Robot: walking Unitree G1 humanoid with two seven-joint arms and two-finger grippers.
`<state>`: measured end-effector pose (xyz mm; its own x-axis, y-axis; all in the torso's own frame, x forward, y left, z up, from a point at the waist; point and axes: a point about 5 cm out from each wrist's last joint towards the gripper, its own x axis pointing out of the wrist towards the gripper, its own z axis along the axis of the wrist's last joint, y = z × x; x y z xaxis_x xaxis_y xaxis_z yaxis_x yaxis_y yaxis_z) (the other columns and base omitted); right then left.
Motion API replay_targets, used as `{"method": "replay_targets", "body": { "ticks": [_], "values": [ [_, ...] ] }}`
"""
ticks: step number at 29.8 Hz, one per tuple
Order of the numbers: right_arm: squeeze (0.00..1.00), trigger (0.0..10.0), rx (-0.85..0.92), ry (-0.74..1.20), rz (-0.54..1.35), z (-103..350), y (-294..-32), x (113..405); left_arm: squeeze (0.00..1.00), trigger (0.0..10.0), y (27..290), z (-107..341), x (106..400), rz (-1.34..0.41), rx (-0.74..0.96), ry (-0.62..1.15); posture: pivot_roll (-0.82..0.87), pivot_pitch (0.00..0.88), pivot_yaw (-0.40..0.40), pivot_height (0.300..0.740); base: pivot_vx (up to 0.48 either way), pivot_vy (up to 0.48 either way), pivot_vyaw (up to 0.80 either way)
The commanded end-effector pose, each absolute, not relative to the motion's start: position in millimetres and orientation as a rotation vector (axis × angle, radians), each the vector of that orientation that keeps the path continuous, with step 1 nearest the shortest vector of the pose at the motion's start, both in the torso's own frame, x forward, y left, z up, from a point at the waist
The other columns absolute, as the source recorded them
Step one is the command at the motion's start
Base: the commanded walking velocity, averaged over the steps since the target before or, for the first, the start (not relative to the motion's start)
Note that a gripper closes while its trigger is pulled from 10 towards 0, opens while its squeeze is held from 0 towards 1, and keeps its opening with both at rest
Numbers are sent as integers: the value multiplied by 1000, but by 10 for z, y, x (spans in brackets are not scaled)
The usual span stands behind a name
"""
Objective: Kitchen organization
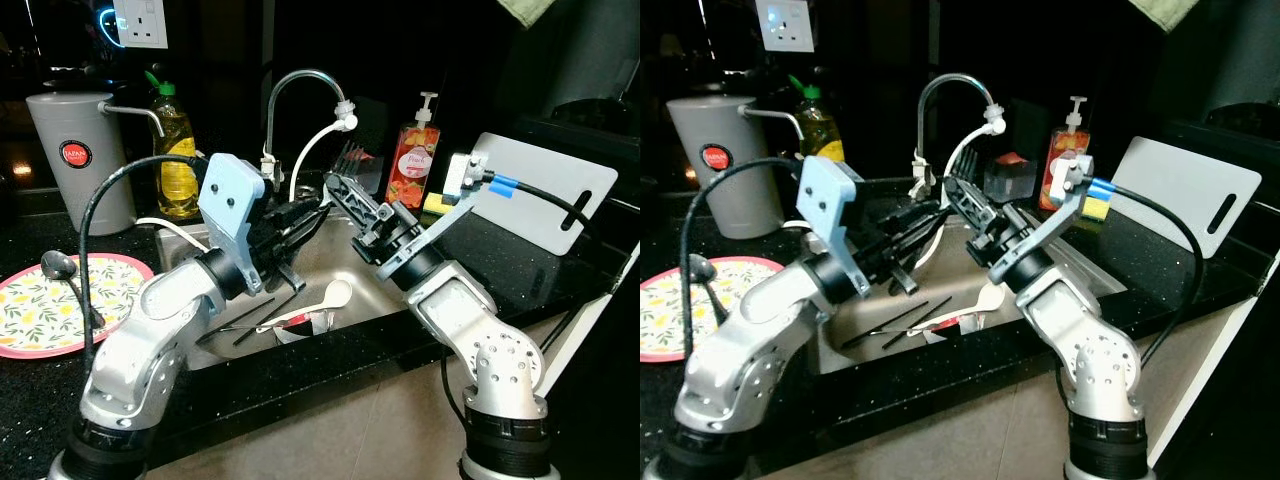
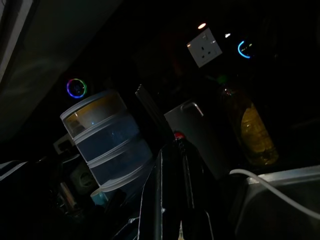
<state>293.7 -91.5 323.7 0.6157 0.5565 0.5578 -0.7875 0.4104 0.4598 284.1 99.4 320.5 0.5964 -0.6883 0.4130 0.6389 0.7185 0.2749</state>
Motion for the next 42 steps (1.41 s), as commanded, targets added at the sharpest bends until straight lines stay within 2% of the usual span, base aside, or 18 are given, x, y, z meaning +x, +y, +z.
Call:
{"method": "replay_targets", "body": {
  "ticks": [1,8,9,10,11,19,22,29,32,33,35,40,41,42],
  "values": [
    [0,10000,745,-354,852,3240,-928,2928,0,10000,1074,3282,2832,-734,76,-549,-78,0,-74,740,0,0,0],
    [0,10000,736,-329,718,3128,-995,3109,0,10000,1262,3347,2700,-795,5,-584,-80,0,-67,740,0,0,0],
    [0,10000,719,-314,617,3040,-1054,3280,0,10000,1336,3356,2681,-783,-8,-595,-62,0,-75,740,0,0,0],
    [0,10000,719,-314,617,3040,-1054,3280,0,10000,1336,3356,2681,-783,-8,-595,-62,0,-75,740,0,0,0],
    [0,10000,712,-284,535,2935,-1085,3451,0,10000,1403,3380,2679,-755,-41,-609,-60,0,-76,740,0,0,0],
    [0,10000,644,-161,304,2544,-1102,3813,0,10000,1504,3352,2690,-697,-51,-587,-37,0,-83,740,0,0,0],
    [0,10000,619,-127,277,2438,-1074,3869,0,10000,1539,3334,2720,-664,-39,-565,-33,0,-85,740,0,0,0],
    [0,10000,489,30,276,2010,-907,3928,0,10000,1700,3140,3049,-364,115,-391,-22,0,-108,740,0,0,0],
    [0,10000,481,34,288,1985,-882,3928,0,10000,1711,3143,3050,-357,104,-393,-21,0,-113,740,0,0,0],
    [1000,10000,462,41,296,1956,-858,3927,0,10000,1729,3138,3047,-341,95,-391,-17,0,-115,740,0,0,0],
    [1000,10000,435,15,300,1974,-845,3935,0,10000,1750,3113,3035,-325,86,-380,-16,0,-113,740,0,0,0],
    [976,10000,439,-250,330,2469,-895,3855,0,10000,1774,3077,3053,-303,99,-353,-20,0,-103,740,0,0,0],
    [0,10000,447,-321,335,2631,-923,3799,0,10000,1782,3072,3075,-290,107,-342,-24,0,-97,740,0,0,0],
    [0,10000,449,-369,338,2735,-938,3760,0,10000,1787,3069,3094,-279,115,-335,-27,0,-95,740,0,0,0]
  ]
}}
